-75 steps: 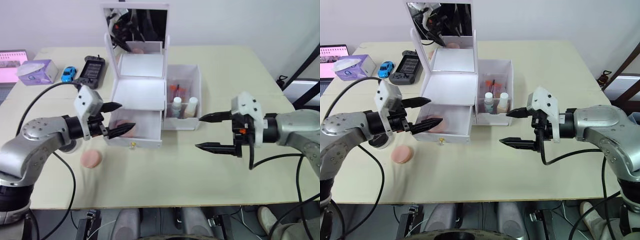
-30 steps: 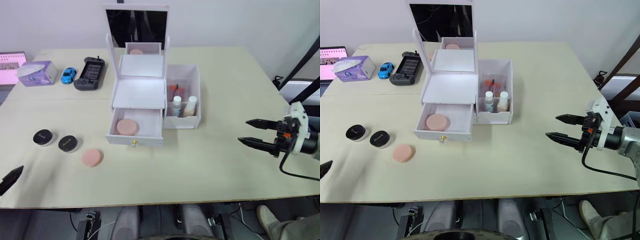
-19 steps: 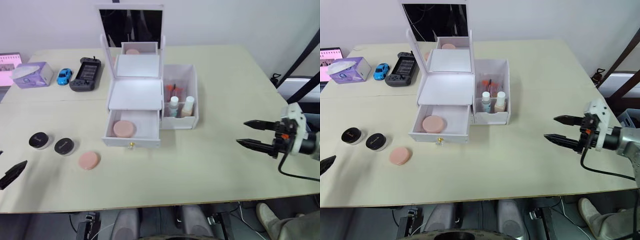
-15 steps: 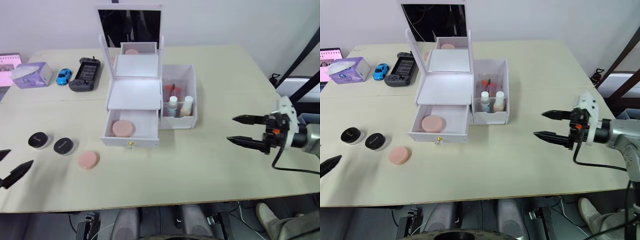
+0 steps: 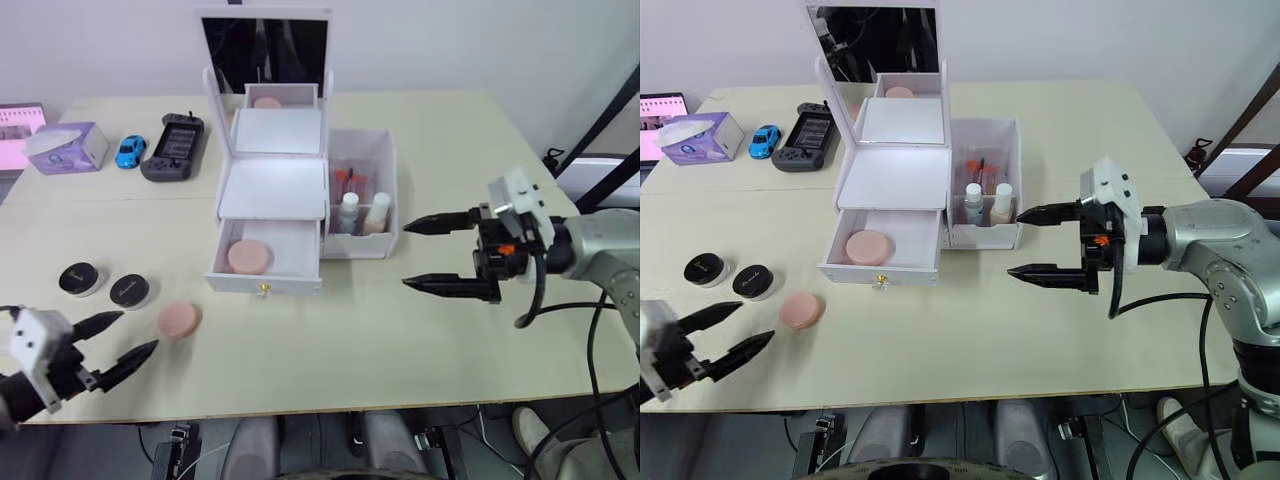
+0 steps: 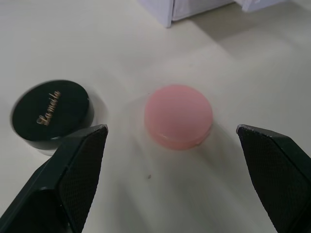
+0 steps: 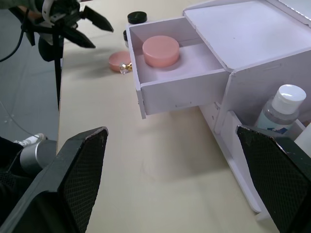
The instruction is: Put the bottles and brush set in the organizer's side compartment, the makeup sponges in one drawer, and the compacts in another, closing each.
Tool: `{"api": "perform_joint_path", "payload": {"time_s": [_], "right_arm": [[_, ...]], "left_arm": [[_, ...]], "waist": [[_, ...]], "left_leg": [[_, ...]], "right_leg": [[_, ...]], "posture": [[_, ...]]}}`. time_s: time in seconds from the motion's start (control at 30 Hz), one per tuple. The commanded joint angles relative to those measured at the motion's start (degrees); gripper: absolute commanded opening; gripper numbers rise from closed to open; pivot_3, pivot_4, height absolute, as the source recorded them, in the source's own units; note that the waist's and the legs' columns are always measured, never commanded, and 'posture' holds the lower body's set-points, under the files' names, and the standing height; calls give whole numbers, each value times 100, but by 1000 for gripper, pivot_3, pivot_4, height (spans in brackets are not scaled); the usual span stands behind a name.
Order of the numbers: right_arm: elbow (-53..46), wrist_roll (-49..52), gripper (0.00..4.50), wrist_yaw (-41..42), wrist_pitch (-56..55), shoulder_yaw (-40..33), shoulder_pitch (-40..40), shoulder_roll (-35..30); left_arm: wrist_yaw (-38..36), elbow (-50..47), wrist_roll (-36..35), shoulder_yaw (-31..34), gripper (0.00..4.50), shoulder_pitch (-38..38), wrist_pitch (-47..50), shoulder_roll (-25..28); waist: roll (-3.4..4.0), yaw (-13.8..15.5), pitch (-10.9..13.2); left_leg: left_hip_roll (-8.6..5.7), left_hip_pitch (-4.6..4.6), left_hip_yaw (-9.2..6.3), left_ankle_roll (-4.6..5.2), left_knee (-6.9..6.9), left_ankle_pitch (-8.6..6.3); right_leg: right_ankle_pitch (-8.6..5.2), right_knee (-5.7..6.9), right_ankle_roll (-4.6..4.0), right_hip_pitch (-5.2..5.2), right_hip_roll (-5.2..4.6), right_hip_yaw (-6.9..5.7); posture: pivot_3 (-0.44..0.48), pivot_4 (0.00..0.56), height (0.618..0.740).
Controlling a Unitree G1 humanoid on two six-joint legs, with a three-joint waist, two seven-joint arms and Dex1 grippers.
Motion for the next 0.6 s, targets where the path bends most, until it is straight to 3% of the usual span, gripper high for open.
{"api": "perform_joint_path", "payload": {"time_s": [0.03,0.57,0.6], "right_arm": [[-50,-29,4500,-59,-101,-254,15,-111],[-466,219,4500,-99,-185,-581,209,-144],[-481,213,4500,-109,-186,-577,216,-155]], "left_arm": [[267,-68,185,-254,4467,-109,68,-23],[836,256,618,-1271,4467,-933,486,33],[851,293,628,-1307,4230,-1008,514,32]], "waist": [[0,1,0],[2,14,-1],[5,18,-3]], "left_leg": [[0,1,-1,0,1,0],[-1,5,-3,1,1,0],[-1,7,-3,1,2,0]], "right_leg": [[0,1,0,0,1,0],[2,13,-1,2,3,0],[2,13,-1,4,3,0]], "posture": [[0,150,740],[0,150,740],[0,150,740]]}}
